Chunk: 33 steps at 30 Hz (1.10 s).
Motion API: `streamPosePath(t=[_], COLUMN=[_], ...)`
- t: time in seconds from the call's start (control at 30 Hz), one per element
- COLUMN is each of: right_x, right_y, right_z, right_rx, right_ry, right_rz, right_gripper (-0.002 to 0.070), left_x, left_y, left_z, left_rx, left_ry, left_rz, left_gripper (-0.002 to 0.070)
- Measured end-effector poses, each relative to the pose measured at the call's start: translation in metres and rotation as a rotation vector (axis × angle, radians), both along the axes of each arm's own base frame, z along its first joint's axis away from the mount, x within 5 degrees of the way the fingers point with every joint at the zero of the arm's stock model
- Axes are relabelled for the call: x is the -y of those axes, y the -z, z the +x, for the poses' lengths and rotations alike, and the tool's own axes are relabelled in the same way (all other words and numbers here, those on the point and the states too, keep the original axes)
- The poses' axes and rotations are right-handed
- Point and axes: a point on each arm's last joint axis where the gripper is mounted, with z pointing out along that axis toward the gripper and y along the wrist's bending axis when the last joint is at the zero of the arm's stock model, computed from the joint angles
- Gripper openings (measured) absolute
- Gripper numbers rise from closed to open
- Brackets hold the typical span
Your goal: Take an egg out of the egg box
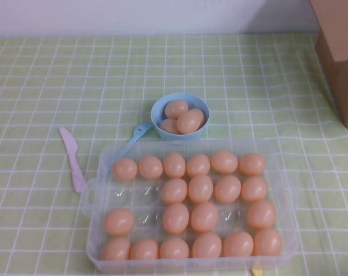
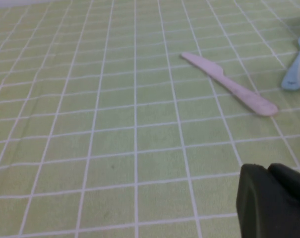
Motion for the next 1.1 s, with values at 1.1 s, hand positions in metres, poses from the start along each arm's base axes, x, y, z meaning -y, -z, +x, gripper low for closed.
streamPosePath(t=[1.1], right_x=[0.0], right_y=[0.0002], right_z=[-0.0001], right_rx=[-0.002], right_ry=[0.0], right_rz=[0.0], right_gripper=[-0.0017], left_x=[0.0024], left_y=[0.0027], left_z=[-0.001], left_rx=[-0.034], left_ry=[0.017], left_rz=[-0.036], left_gripper=[-0.0003])
